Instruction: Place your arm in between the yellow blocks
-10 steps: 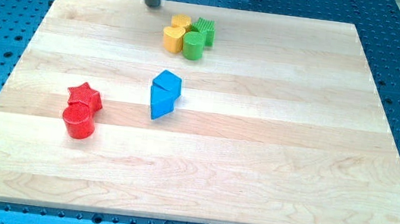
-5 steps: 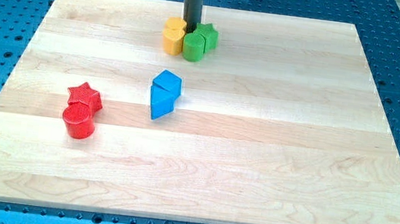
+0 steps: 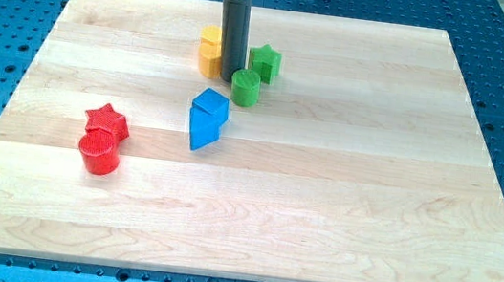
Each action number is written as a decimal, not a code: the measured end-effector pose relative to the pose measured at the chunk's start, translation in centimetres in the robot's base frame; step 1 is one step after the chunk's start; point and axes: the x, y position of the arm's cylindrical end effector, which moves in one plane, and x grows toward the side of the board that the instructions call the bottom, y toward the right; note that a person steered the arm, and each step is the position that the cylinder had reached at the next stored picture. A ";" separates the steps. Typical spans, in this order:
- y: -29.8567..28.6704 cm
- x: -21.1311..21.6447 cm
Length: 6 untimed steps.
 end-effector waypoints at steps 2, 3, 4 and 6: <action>-1.3 -3.3; -2.7 -3.6; -2.4 -3.6; 2.9 -4.6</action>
